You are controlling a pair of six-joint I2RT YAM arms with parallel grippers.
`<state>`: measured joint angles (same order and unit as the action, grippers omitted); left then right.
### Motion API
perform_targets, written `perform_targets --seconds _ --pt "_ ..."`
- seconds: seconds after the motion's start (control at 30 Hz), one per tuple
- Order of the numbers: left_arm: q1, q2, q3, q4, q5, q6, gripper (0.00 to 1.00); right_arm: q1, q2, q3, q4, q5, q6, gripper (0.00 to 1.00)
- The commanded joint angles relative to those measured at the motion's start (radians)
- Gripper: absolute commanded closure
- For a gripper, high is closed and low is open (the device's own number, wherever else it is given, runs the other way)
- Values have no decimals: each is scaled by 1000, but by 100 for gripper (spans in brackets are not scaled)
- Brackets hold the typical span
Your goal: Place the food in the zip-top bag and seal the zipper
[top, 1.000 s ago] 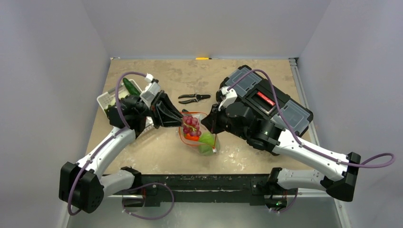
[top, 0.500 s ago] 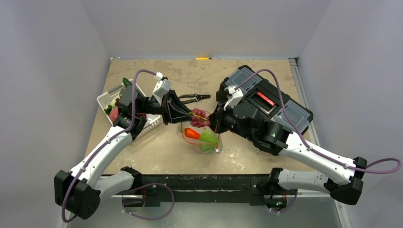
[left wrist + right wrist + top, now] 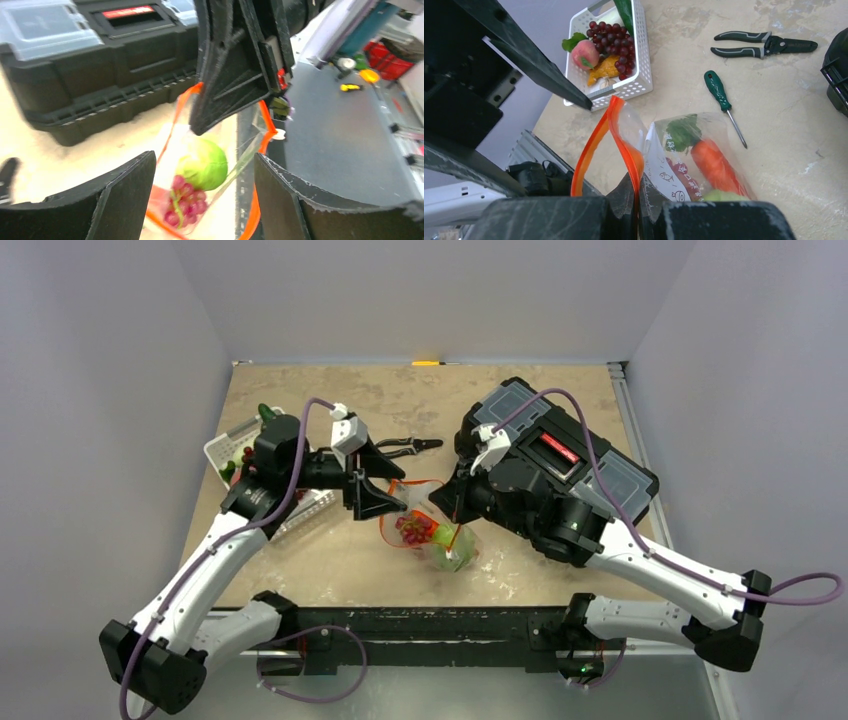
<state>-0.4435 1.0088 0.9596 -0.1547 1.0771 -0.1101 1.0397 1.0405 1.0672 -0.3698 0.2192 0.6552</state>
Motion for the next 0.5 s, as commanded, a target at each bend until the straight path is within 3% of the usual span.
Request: perform_targets --seconds 0.0,0.13,0.37,0.43,0.47 --pt "52 -88 5 38 -152 53 29 -2 -42 -2 60 29 14 100" --pt "89 -184 -64 95 -550 55 30 -3 -49 -9 54 36 9 100" --pt "110 -144 -56 -32 -1533 -30 21 -3 -39 -16 63 30 5 100" --pt "145 -98 -18 -101 -1697 -94 17 -3 -36 -19 66 29 4 100" --pt "171 -81 -6 -131 -1709 -126 16 -3 -36 -19 67 27 4 100"
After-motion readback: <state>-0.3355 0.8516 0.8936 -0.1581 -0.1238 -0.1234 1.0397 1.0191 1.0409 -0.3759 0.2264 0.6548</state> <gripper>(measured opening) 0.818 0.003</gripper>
